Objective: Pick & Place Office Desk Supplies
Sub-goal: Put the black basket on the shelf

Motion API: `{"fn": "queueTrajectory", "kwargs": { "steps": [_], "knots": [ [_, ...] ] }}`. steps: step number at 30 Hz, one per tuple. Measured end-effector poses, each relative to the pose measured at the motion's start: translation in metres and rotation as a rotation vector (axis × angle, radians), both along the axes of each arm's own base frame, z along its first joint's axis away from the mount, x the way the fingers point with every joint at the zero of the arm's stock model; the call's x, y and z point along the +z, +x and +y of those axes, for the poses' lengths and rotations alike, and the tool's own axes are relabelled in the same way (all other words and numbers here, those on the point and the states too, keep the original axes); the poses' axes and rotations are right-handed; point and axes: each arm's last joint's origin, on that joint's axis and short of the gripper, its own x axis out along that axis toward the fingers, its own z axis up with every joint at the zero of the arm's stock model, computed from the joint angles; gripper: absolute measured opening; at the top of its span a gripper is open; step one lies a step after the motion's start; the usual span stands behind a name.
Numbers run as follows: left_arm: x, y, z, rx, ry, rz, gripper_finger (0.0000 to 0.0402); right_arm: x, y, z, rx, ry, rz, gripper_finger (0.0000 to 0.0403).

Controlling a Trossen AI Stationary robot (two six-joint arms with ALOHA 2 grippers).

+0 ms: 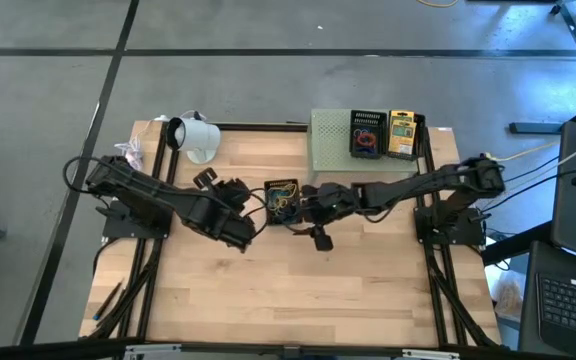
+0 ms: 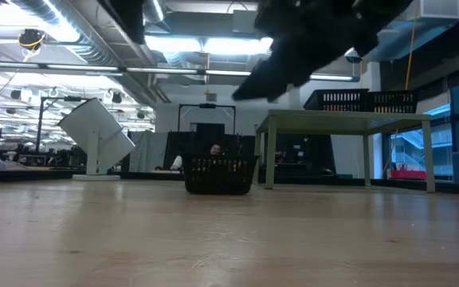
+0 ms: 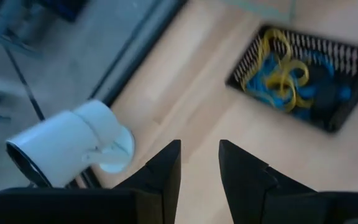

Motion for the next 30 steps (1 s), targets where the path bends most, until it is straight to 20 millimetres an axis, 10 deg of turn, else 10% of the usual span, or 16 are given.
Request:
{"fn": "queueTrajectory", "kwargs": {
  "steps": [19, 30],
  "knots": [
    [0.004, -0.003, -0.008, 0.008, 0.114, -0.115, 0.0102, -0.063, 0.027, -0.002, -0.146, -0.048, 0.118, 0.02],
    [0.004, -0.003, -0.008, 0.003, 0.116, -0.11, 0.0102, -0.065, 0.033, -0.002, -0.172, -0.058, 0.151, 0.0113]
  ]
}}
